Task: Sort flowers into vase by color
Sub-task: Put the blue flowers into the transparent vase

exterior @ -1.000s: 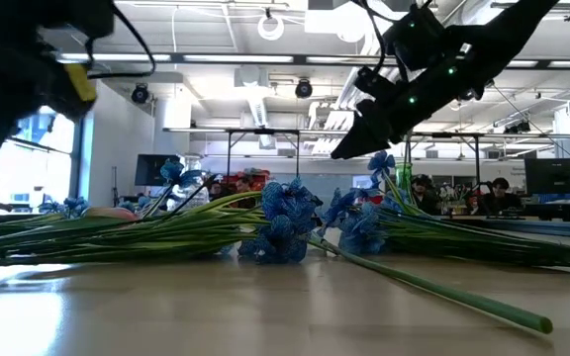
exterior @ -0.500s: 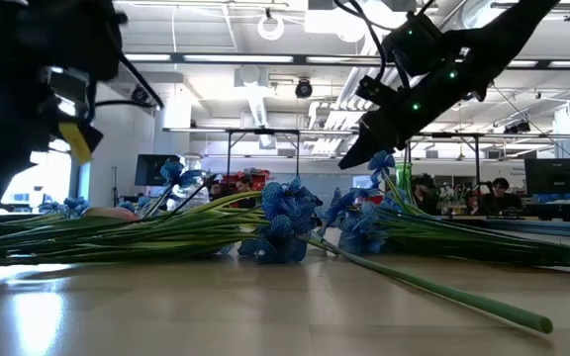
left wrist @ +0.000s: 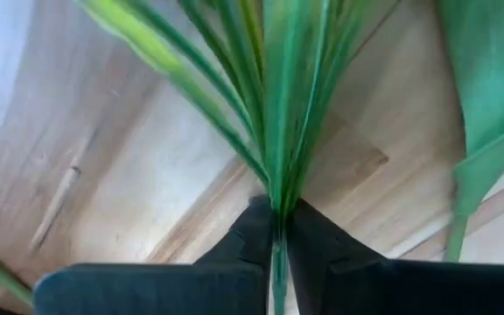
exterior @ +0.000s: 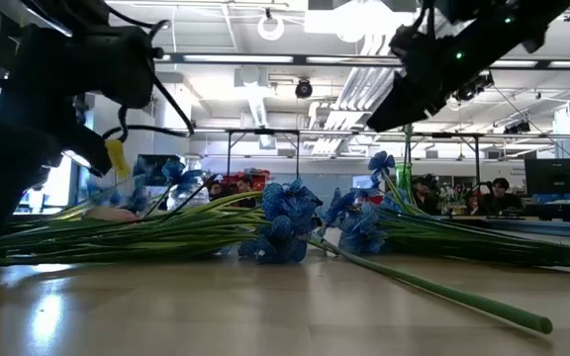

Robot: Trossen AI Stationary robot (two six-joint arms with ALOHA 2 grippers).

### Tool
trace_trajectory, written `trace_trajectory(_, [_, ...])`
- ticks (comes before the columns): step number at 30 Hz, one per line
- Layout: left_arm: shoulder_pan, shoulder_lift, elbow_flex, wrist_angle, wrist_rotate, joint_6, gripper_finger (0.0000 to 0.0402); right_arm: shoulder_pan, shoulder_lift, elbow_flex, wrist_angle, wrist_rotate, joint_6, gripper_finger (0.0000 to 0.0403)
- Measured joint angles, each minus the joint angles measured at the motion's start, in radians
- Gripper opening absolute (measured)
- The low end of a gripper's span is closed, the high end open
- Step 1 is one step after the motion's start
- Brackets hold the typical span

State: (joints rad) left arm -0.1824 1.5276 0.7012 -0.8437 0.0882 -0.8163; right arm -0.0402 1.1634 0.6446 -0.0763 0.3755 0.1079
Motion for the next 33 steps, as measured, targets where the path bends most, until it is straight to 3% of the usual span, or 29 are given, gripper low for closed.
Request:
trace_trajectory(5, [0.013,-0.215,-0.003,0.127,-0.324,-0.028,0.0003,0.082,-0.026,-0.101,0.093,-0.001,0.066,0.0258])
trace_trajectory(10, [0.073,-0.418,-0.002,0.372,-0.484,0.184,0.0001,0.128,-0.026,-0.146,0.216,0.034,0.086,0.0258])
trace_trajectory(14, [0.158,-0.483,-0.001,0.428,-0.459,0.403,0.0001,0.173,-0.041,-0.123,0.215,0.078,0.070,0.0258])
trace_trajectory(18, [0.247,-0.467,-0.004,0.497,-0.537,0.519,0.0001,0.206,-0.089,-0.116,0.217,0.145,0.042,0.0258])
trace_trajectory(24, [0.358,-0.458,-0.002,0.825,-0.358,0.832,0.0000,0.231,-0.140,-0.116,0.220,0.220,0.043,0.0258])
trace_trajectory(27, [0.426,-0.470,-0.002,0.896,-0.330,0.944,0.0000,0.233,-0.135,-0.116,0.230,0.242,0.041,0.0258])
trace_trajectory(33, [0.585,-0.516,-0.002,0.954,-0.276,1.024,0.0000,0.232,-0.104,-0.116,0.253,0.270,0.044,0.0258])
